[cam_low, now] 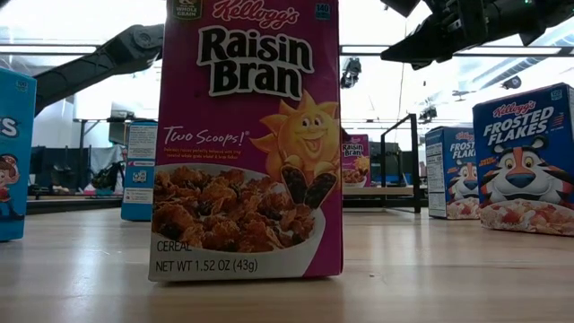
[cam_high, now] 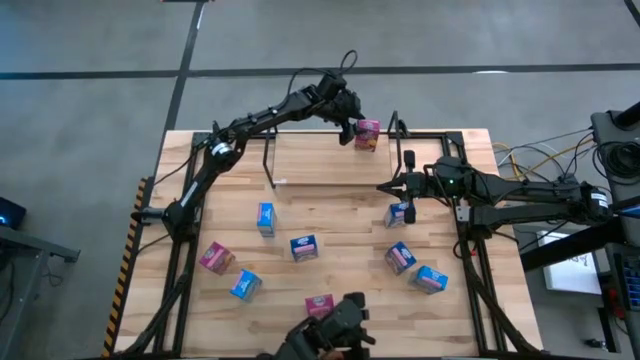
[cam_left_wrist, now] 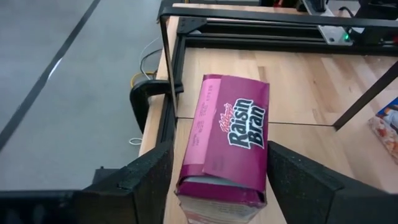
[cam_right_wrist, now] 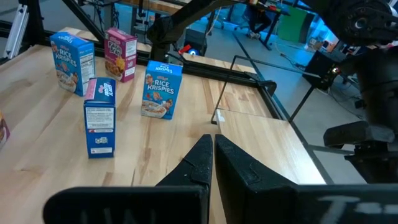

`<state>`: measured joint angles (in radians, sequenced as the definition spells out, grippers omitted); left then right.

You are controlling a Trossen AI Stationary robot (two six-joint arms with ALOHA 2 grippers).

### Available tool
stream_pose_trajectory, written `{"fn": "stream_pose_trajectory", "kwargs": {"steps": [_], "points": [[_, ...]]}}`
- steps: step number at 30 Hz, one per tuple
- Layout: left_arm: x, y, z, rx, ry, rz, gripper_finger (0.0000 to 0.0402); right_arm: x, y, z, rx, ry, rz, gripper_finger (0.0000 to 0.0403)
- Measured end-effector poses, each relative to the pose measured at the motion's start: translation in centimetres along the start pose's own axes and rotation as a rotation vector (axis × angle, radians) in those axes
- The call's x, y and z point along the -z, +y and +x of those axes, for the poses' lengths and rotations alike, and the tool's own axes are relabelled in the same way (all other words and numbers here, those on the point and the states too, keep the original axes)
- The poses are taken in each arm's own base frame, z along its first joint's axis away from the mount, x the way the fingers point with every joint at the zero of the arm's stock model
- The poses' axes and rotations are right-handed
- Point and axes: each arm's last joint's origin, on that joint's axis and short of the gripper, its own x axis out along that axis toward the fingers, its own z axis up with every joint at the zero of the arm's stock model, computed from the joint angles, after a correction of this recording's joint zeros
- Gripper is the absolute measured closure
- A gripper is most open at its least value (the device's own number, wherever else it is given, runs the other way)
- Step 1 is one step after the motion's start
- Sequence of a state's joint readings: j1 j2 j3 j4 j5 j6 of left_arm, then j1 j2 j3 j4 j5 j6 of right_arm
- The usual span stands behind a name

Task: Stack cereal on shelf
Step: Put the top purple cereal box on the shelf Adjust the purple cereal box on the shelf

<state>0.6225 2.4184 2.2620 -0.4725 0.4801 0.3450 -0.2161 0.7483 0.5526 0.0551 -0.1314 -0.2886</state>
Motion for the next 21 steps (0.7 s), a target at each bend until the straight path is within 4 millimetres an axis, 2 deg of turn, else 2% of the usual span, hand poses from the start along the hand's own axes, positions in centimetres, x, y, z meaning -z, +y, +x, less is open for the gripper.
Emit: {"fn": "stream_pose_trajectory", "kwargs": {"steps": [7,21], "points": [[-0.25,-0.71,0.37,0.013,-0.001,0.002,0.0171,0.0,0.0,0.0,0.0,0.0,0.0,0.0394],[-0.27,-0.63,0.33,0.01,-0.005,0.012,0.0171,0.01,0.0,0.01,-0.001,0.001,0.001,0.0394]]}}
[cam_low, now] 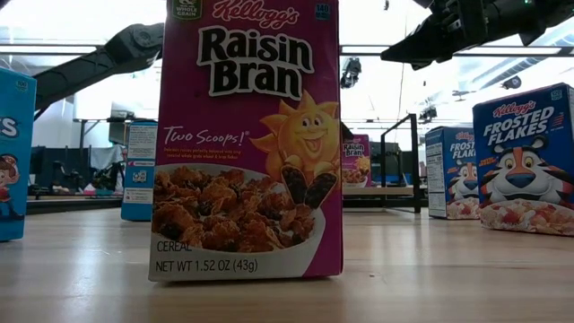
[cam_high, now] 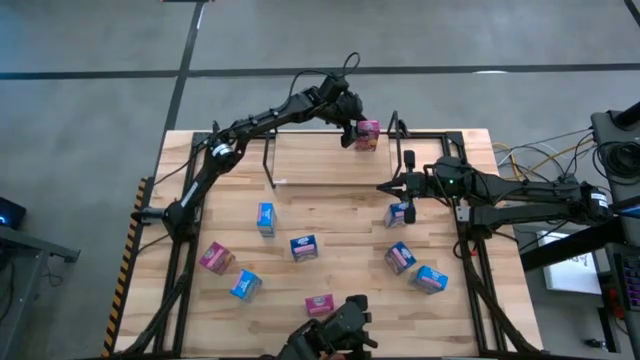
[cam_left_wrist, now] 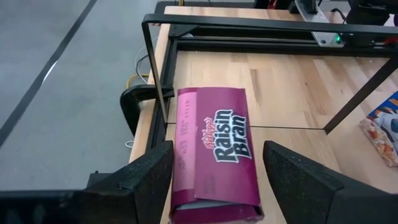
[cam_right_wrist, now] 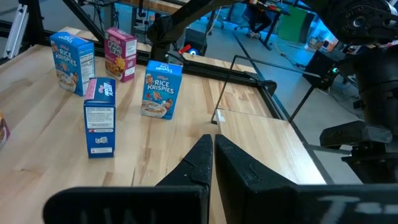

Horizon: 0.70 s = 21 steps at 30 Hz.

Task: Stack cereal on shelf
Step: Put the top purple cereal box on the shelf Adjust the purple cereal box on the shelf

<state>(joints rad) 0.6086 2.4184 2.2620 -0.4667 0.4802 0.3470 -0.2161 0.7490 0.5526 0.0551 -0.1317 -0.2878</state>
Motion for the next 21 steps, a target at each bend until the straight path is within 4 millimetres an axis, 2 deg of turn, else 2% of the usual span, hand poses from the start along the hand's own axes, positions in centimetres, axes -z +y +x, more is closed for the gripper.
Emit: {"fn": "stream_pose_trajectory", "kwargs": {"steps": [21], "points": [[-0.22,0.05,-0.11,-0.015,-0.01,-0.02,0.0171,-0.01,0.0,0.0,0.0,0.0,0.002,0.0394]]}}
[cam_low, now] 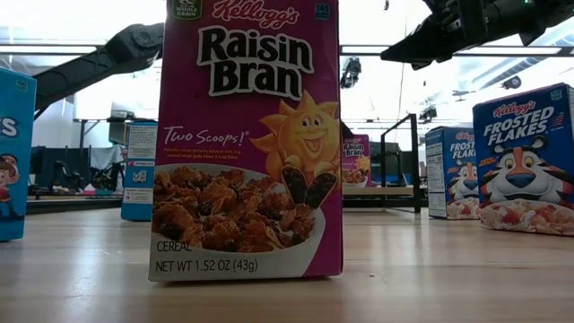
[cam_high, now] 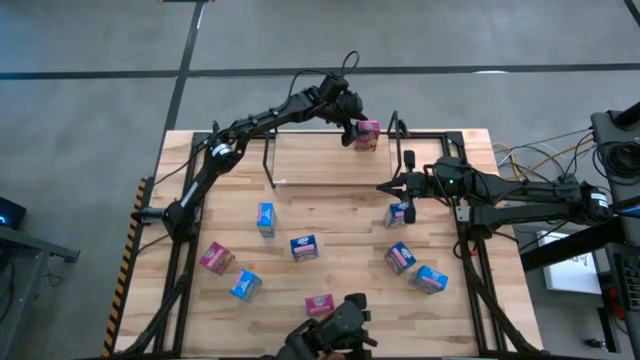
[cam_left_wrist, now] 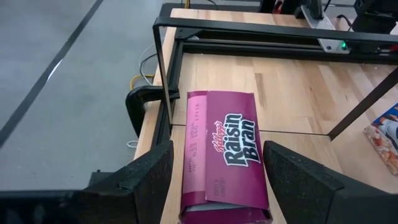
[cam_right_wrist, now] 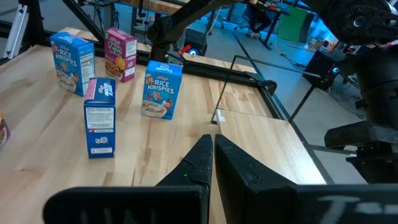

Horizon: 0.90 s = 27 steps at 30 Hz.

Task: Stack cereal on shelf
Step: Put the top purple cereal box on the shelf Adjust the purple cereal box on the shelf

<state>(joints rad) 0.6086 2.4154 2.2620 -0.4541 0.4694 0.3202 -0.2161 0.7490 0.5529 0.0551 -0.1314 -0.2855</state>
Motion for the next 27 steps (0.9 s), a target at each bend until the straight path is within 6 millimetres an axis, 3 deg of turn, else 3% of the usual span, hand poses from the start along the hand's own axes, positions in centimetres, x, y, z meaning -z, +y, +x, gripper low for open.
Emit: {"fn": "stream_pose_trajectory", "kwargs": {"steps": [8,14,20,27], "points": [[-1.7,-0.6,-1.9,0.005,-0.026,0.019,0.0171,-0.1,0.0,0.0,0.003,-0.003,0.013,0.0394],[-3.8,-1.8,-4.8,0.052,-0.025,0.022,0.0171,0.2,-0.5,0.1,0.184,0.054,0.071,0.0394],[-6.1,-4.6,-8.3,0.171,-0.026,0.032,0.017,0.3,-0.9,0.9,0.279,0.098,0.125,0.0394],[-7.9,-9.0,-10.9,0.271,-0.014,0.062,0.017,0.1,-1.3,2.8,0.296,0.142,0.208,0.0394]]}}
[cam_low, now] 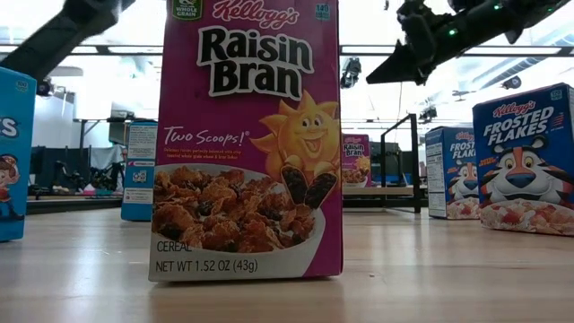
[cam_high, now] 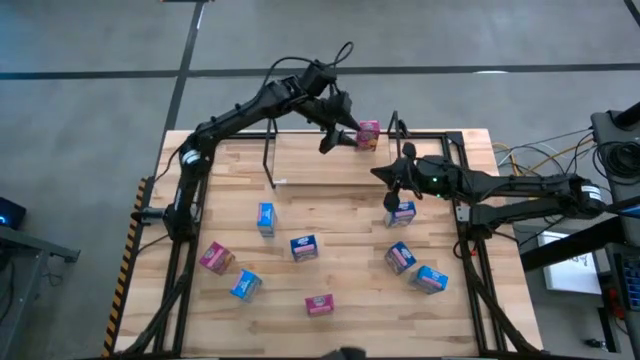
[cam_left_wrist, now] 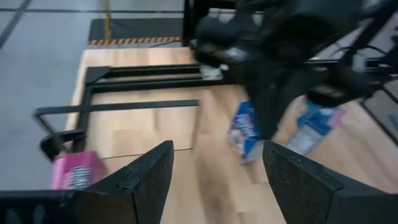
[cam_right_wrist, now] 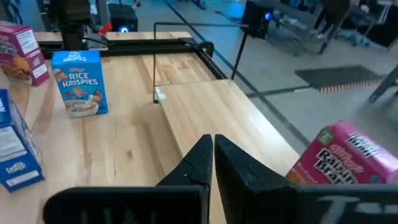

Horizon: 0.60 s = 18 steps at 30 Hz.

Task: Stack cereal on shelf
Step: Put the top purple cereal box on the shelf Adjust the purple cereal box on the shelf

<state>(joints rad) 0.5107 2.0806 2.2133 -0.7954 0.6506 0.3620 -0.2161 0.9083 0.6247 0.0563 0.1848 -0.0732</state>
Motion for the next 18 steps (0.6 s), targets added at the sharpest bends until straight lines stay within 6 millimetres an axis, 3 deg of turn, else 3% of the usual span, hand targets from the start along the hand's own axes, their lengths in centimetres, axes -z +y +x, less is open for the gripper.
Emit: {"fn": "stream_pose_trajectory", "kwargs": {"steps": [8,11,18], "points": [[1.4,-5.5,-3.6,0.053,-0.061,-0.003,0.017,-0.7,0.0,1.3,0.073,0.02,0.196,0.0394],[2.5,-7.6,-5.1,0.039,-0.144,0.01,0.0171,-1.3,-0.1,2.0,0.121,0.021,0.306,0.0394],[6.1,-11.6,-8.1,-0.008,-0.318,0.073,0.0171,-3.5,0.1,4.3,0.19,0.099,0.372,0.0394]]}}
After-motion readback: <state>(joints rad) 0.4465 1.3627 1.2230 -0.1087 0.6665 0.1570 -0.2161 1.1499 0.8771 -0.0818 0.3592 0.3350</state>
